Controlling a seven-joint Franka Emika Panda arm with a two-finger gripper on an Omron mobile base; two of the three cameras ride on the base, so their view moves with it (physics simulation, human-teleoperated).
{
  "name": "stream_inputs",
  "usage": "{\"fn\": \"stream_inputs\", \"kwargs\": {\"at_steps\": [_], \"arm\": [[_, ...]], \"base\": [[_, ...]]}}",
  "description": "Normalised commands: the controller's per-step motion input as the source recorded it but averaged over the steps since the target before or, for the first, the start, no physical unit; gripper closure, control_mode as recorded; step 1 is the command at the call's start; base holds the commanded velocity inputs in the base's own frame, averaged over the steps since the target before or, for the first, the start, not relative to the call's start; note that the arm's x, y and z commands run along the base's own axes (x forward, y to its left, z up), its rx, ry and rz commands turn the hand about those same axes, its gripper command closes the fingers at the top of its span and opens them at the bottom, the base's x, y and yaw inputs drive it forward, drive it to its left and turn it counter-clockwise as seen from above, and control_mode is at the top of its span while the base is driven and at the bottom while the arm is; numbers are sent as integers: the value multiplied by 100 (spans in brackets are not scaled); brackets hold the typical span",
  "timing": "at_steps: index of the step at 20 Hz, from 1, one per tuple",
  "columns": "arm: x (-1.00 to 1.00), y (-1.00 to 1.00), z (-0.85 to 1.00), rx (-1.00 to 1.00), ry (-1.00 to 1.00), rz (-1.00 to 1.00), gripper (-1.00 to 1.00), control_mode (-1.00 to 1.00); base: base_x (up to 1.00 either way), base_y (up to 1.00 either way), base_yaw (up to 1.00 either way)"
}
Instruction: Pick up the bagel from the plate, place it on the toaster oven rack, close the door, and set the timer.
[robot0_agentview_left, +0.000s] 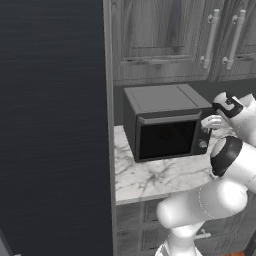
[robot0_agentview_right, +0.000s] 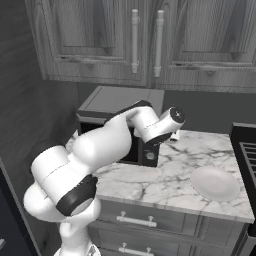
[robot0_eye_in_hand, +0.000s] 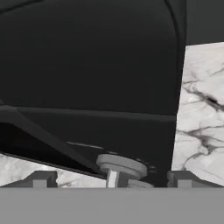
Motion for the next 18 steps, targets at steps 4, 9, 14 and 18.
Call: {"fn": "stream_inputs", "kwargs": {"at_steps": [4,9,14,18], "arm": [[10,-1,-28,-3,8,0,-100,-100],[13,0,-23,-2,5,0,-100,-100],[12,0,-11,-1,1,0,-100,-100],[12,0,-4,0,0,0,-100,-100]], "base": [[0,0,0],[0,0,0],[0,0,0],[0,0,0]]}}
